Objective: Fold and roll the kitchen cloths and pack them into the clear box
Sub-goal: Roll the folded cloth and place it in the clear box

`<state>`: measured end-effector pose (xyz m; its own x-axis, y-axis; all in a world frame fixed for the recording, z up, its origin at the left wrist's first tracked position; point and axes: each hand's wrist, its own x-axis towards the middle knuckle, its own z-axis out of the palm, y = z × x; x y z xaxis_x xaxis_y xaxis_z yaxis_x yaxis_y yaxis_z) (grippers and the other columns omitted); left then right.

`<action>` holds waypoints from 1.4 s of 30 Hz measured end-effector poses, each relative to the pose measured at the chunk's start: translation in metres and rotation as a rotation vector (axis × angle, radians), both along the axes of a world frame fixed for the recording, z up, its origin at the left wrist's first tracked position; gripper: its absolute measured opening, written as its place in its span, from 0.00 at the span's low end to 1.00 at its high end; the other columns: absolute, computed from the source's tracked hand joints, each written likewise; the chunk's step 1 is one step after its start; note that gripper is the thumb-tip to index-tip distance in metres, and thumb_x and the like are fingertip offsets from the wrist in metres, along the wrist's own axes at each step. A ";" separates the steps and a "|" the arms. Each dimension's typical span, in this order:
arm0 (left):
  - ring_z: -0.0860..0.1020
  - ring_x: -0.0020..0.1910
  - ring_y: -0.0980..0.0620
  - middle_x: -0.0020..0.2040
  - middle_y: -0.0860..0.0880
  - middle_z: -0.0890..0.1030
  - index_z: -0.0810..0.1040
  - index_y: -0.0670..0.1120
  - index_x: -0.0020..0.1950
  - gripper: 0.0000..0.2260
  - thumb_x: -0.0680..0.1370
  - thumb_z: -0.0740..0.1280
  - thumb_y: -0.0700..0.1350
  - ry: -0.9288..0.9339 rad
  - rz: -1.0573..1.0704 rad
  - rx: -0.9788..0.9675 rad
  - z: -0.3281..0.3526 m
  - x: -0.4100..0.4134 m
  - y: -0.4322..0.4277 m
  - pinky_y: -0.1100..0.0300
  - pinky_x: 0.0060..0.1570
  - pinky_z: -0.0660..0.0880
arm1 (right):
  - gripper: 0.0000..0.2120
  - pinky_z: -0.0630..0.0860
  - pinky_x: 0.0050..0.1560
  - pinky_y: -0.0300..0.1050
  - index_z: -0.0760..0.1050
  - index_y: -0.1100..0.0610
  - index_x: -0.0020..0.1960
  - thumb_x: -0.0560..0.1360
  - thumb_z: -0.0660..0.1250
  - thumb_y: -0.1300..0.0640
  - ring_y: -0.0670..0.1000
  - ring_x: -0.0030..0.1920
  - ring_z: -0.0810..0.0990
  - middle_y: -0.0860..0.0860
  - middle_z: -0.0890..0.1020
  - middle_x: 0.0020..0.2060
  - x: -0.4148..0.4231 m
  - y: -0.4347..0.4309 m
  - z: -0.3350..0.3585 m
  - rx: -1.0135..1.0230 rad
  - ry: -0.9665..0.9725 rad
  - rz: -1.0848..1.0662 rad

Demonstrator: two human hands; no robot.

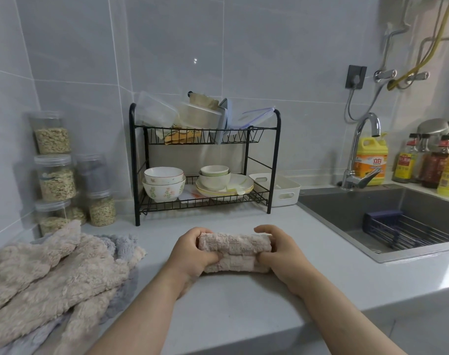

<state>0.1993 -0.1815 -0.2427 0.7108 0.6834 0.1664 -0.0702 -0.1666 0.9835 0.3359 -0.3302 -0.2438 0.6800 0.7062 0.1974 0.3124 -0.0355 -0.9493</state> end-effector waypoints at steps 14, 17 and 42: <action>0.75 0.48 0.59 0.50 0.54 0.76 0.72 0.51 0.55 0.11 0.76 0.71 0.47 0.065 0.115 0.102 0.001 0.003 -0.001 0.60 0.48 0.69 | 0.09 0.67 0.49 0.39 0.71 0.50 0.61 0.81 0.61 0.52 0.47 0.53 0.76 0.46 0.79 0.51 -0.003 0.009 0.000 -0.064 -0.181 -0.171; 0.78 0.49 0.51 0.51 0.46 0.79 0.74 0.50 0.54 0.13 0.73 0.74 0.48 0.028 0.142 0.016 0.001 0.002 0.002 0.61 0.45 0.72 | 0.08 0.65 0.47 0.37 0.73 0.51 0.59 0.81 0.62 0.53 0.47 0.52 0.76 0.45 0.79 0.50 -0.002 0.010 0.001 -0.076 -0.212 -0.186; 0.77 0.42 0.49 0.41 0.50 0.80 0.76 0.53 0.49 0.07 0.75 0.71 0.44 0.303 0.361 0.215 0.005 0.006 -0.013 0.68 0.39 0.69 | 0.13 0.68 0.42 0.25 0.71 0.42 0.58 0.79 0.63 0.59 0.35 0.43 0.75 0.40 0.76 0.45 -0.002 0.005 0.008 -0.238 -0.043 -0.131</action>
<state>0.2051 -0.1949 -0.2374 0.4739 0.8671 0.1532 0.3123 -0.3282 0.8915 0.3338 -0.3251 -0.2354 0.7631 0.6427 0.0674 0.3306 -0.2987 -0.8953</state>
